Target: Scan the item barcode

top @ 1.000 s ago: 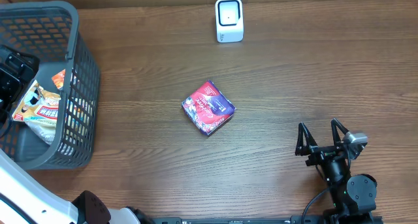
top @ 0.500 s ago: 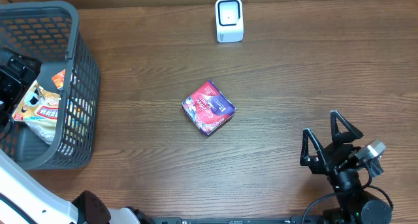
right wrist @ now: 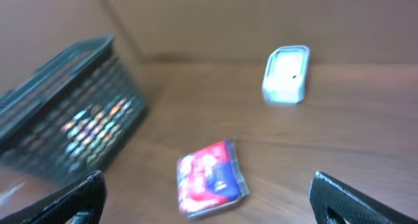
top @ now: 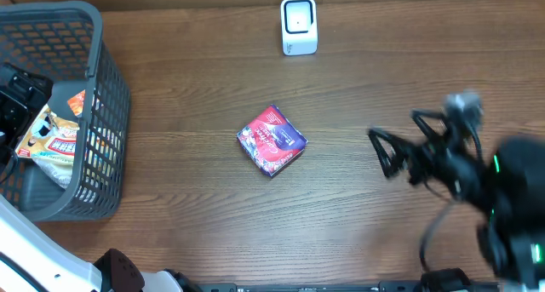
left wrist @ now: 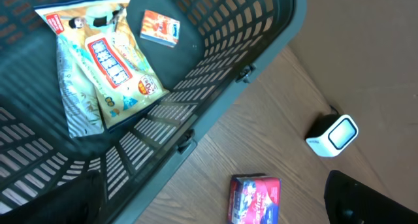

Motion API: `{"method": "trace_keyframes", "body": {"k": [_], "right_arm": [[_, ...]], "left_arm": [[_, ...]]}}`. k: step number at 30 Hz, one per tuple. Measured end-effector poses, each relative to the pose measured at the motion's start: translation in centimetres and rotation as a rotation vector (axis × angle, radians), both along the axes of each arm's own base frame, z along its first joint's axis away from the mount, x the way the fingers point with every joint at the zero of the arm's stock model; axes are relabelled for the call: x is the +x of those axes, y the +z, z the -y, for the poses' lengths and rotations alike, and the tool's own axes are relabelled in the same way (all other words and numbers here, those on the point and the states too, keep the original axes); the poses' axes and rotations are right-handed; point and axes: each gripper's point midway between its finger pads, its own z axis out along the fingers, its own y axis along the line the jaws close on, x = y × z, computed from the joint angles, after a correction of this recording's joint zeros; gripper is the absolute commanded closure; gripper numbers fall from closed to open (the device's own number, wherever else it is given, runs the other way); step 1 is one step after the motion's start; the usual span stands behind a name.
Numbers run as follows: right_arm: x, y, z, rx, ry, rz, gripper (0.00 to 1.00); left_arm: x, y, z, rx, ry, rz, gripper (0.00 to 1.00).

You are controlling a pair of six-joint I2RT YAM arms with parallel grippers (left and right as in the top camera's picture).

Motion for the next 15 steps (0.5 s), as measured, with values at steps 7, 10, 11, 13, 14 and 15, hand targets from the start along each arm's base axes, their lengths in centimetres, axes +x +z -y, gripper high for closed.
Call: {"method": "trace_keyframes", "body": {"k": [7, 10, 11, 13, 14, 15], "right_arm": [[5.8, -0.7, -6.5, 0.129, 0.382, -0.224, 0.0], [7.4, -3.9, -8.3, 0.182, 0.478, -0.332, 0.0], [7.9, -5.5, -8.9, 0.186, 0.489, -0.386, 0.0], [8.5, -8.8, -10.2, 0.174, 0.493, -0.484, 0.0], [8.8, -10.9, -10.9, 0.153, 0.476, -0.541, 0.0], [9.1, -13.3, -11.8, 0.121, 0.45, -0.605, 0.0]], "left_arm": [[0.0, 0.0, 0.0, 0.0, -0.001, 0.0, 0.0], [0.0, 0.0, 0.0, -0.001, -0.001, 0.0, 0.0], [0.0, 0.0, 0.0, -0.001, 0.0, -0.001, 0.0], [0.0, 0.0, 0.0, -0.001, -0.001, -0.001, 0.0], [0.0, 0.0, 0.0, -0.001, -0.001, -0.001, 0.0], [0.0, 0.0, 0.0, -0.001, 0.0, -0.001, 0.0]]}}
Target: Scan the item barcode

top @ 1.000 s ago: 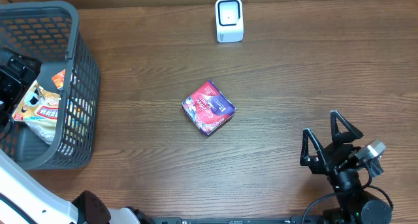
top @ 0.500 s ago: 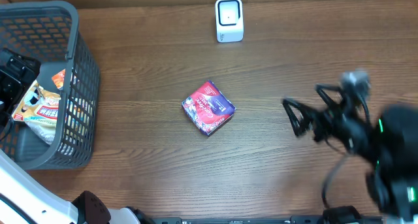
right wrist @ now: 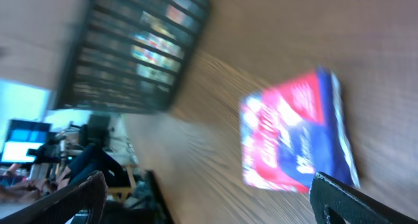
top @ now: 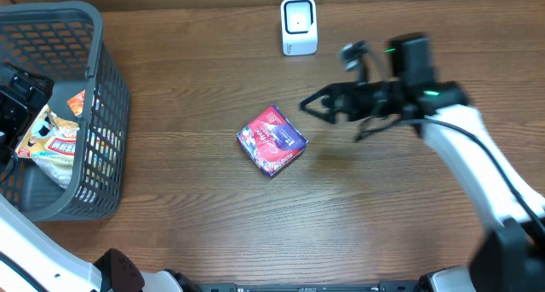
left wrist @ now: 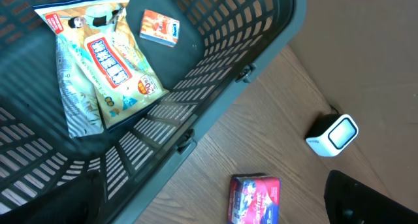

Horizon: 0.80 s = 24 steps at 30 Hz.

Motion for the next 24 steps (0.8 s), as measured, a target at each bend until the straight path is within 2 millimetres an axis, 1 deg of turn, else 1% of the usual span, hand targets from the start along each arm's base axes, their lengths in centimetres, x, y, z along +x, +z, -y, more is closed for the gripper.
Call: {"method": "trace_keyframes", "body": {"k": [2, 4, 6, 7, 9, 12, 15, 18, 22, 23, 24], "right_arm": [[0.2, -4.2, -1.3, -0.093, -0.017, -0.082, 0.0], [0.2, -7.3, -2.2, -0.155, -0.021, -0.131, 0.0], [0.3, -9.4, -2.9, -0.192, -0.025, -0.156, 0.0], [0.4, -10.2, -3.1, -0.202, -0.026, -0.156, 0.0], [0.9, -10.8, -3.7, -0.212, -0.022, -0.122, 0.0], [1.8, -10.7, -4.6, -0.228, -0.02, -0.033, 0.0], [2.2, -11.2, -5.1, -0.284, -0.035, 0.025, 0.0], [2.5, -12.5, -5.5, -0.351, -0.052, 0.065, 0.0], [2.5, -15.1, -5.2, -0.412, -0.067, 0.033, 0.0], [2.5, -15.6, -5.2, -0.419, -0.069, 0.024, 0.02], [2.4, -16.1, -5.1, -0.424, -0.07, 0.01, 0.06]], "left_arm": [[0.0, 0.0, 0.0, 0.0, -0.001, 0.0, 0.0], [0.0, 0.0, 0.0, 0.0, 0.0, 0.0, 0.0], [0.0, 0.0, 0.0, 0.0, 0.0, 0.0, 0.0], [0.0, 0.0, 0.0, 0.0, 0.0, 0.0, 0.0], [0.0, 0.0, 0.0, 0.0, -0.001, 0.0, 0.0], [0.0, 0.0, 0.0, 0.0, 0.0, 0.0, 0.0], [0.0, 0.0, 0.0, 0.0, 0.0, 0.0, 0.0], [0.0, 0.0, 0.0, 0.0, 0.0, 0.0, 0.0], [0.0, 0.0, 0.0, 0.0, 0.0, 0.0, 0.0], [0.0, 0.0, 0.0, 0.0, 0.0, 0.0, 0.0], [0.0, 0.0, 0.0, 0.0, 0.0, 0.0, 0.0]]}}
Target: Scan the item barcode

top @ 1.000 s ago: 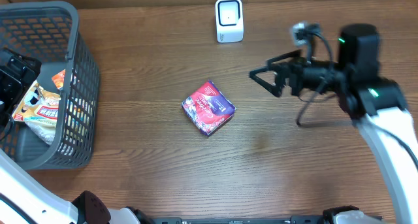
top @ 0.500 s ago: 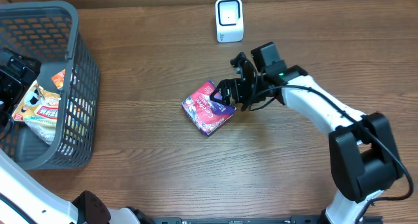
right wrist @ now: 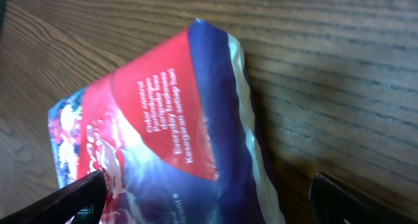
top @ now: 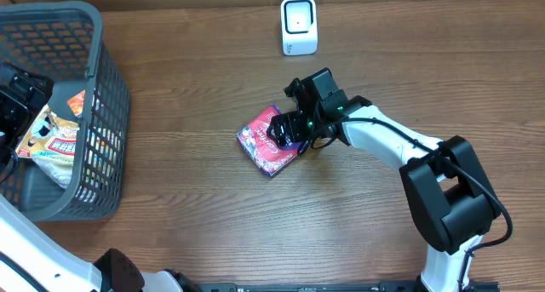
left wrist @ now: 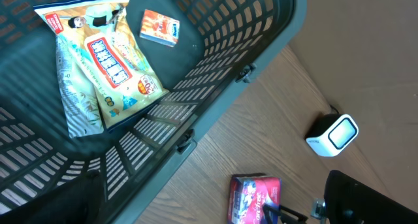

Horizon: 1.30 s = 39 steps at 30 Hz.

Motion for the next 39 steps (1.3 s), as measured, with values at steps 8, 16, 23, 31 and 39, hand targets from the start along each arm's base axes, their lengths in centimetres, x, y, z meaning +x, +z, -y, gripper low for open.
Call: {"method": "trace_keyframes", "body": {"k": [8, 16, 23, 31, 39], "right_arm": [[-0.5, -0.3, -0.5, 0.033, -0.01, -0.048, 0.49], [-1.2, -0.4, -0.4, 0.039, -0.03, -0.109, 0.96], [-1.8, 0.0, 1.0, -0.058, -0.06, -0.167, 0.96], [-1.0, 2.3, 4.7, -0.273, -0.173, -0.193, 0.4], [2.5, 6.5, 9.3, -0.291, -0.32, -0.19, 0.0]], "left_arm": [[0.0, 0.0, 0.0, 0.0, 0.0, 0.0, 0.0], [0.0, 0.0, 0.0, 0.0, 0.0, 0.0, 0.01], [0.0, 0.0, 0.0, 0.0, 0.0, 0.0, 0.0], [0.0, 0.0, 0.0, 0.0, 0.0, 0.0, 0.0], [0.0, 0.0, 0.0, 0.0, 0.0, 0.0, 0.0]]}}
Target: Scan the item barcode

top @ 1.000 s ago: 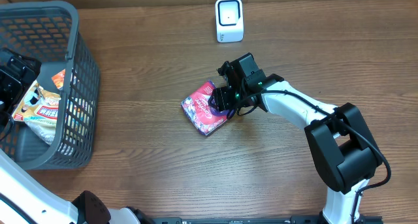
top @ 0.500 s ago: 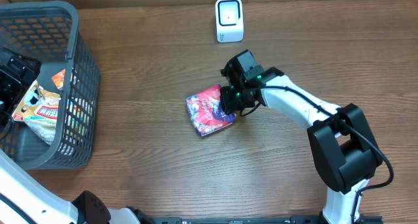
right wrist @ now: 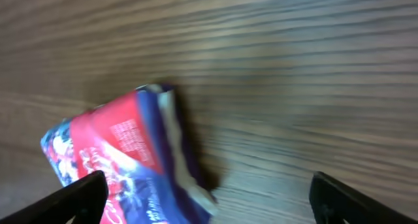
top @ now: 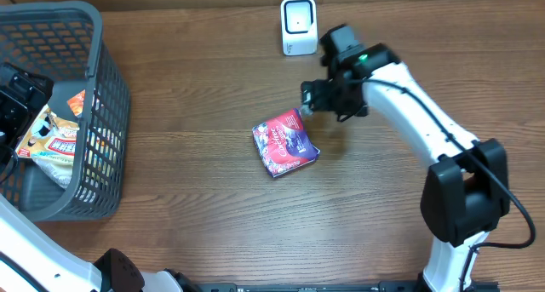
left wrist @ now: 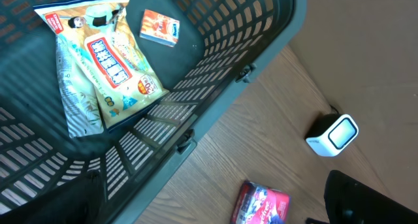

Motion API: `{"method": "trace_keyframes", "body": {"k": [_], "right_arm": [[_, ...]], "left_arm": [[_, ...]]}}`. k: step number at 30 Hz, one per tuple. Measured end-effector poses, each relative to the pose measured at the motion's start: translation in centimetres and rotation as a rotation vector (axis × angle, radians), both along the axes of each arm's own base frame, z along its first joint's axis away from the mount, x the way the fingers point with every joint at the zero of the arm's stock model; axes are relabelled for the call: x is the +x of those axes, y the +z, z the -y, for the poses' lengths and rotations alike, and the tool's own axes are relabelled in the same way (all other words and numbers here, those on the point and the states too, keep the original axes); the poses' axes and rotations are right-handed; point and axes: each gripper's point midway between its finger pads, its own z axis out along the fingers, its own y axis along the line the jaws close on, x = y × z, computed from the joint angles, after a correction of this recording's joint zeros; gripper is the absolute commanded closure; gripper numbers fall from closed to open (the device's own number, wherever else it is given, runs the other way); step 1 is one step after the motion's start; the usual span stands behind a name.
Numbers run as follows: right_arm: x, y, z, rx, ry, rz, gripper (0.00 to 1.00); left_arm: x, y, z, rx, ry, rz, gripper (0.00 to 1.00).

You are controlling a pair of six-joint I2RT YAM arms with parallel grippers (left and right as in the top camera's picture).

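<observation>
A red and blue packet [top: 285,145] lies flat on the wooden table; it also shows in the right wrist view [right wrist: 124,162] and the left wrist view [left wrist: 264,206]. The white scanner [top: 299,25] stands at the table's far edge, facing forward. My right gripper [top: 310,99] hangs open just up and right of the packet, between it and the scanner, holding nothing. In its own view the packet's corner sits low left of the right gripper [right wrist: 208,208]. My left gripper [top: 14,100] is open over the basket, empty.
A dark grey mesh basket [top: 106,113] stands at the left edge. Inside it lie two pale snack bags [left wrist: 104,70] and a small orange box [left wrist: 160,28]. The scanner [left wrist: 333,135] shows in the left wrist view too.
My right gripper, then low at the packet's right edge, is now higher and further right, nearer the scanner. The packet has shifted slightly right and turned. The left arm is unchanged.
My right gripper was at the right side of the table, far from the packet. Then it was open just right of the packet, then down against its right edge. Now it stands off again, and the packet lies displaced and rotated on the table.
</observation>
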Motion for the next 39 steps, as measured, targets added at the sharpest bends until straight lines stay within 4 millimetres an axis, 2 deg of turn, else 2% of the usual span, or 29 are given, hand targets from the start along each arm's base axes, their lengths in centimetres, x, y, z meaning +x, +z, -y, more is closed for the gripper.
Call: {"method": "trace_keyframes", "body": {"k": [5, 11, 15, 19, 25, 30, 34, 39], "right_arm": [[1.5, 1.0, 4.4, -0.007, -0.106, -0.018, 0.0], [3.6, 1.4, 11.2, -0.004, -0.269, -0.013, 0.0], [4.2, 1.4, 14.0, -0.009, -0.331, -0.006, 0.0], [4.3, 1.4, 14.4, -0.009, -0.342, -0.006, 0.0], [4.2, 1.4, 14.4, -0.009, -0.34, -0.006, 0.0], [4.2, 1.4, 14.4, -0.009, -0.34, -0.007, 0.0], [4.3, 1.4, 14.4, -0.009, -0.34, -0.006, 0.0], [4.3, 1.4, 14.4, -0.009, -0.34, -0.006, 0.0]], "left_arm": [[0.0, 0.0, 0.0, 0.0, 0.0, 0.0, 0.0], [0.0, 0.0, 0.0, 0.0, 0.0, 0.0, 0.0], [0.0, 0.0, 0.0, 0.0, 0.0, 0.0, 0.0], [0.0, -0.1, 0.4, -0.035, 0.013, 0.003, 0.0], [0.6, 0.5, 1.7, -0.054, -0.082, 0.049, 0.0], [1.2, 1.0, 1.5, -0.022, -0.113, 0.082, 0.0], [1.2, 1.2, -0.7, 0.059, -0.031, 0.065, 0.0], [-1.3, 0.3, -4.8, 0.147, 0.248, -0.057, 0.0]]}}
